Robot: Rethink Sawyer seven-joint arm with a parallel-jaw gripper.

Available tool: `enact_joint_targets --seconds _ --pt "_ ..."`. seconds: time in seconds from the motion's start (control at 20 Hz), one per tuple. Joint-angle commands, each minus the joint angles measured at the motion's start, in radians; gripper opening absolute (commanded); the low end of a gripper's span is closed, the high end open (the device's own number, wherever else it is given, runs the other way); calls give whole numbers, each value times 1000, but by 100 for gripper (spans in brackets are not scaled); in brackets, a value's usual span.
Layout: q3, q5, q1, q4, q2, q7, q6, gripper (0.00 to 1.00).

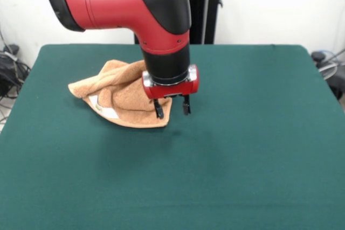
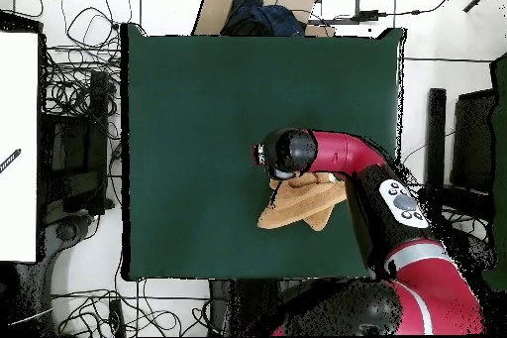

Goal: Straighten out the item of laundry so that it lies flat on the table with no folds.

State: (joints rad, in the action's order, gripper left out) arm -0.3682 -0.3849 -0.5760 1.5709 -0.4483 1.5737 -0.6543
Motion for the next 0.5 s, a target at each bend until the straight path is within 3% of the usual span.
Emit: enact_joint_targets --seconds 0.05,0.5 --pt "-104 2 -24 5 42 -16 95 100" --pt "-118 -7 -30 -2 56 -14 95 100"
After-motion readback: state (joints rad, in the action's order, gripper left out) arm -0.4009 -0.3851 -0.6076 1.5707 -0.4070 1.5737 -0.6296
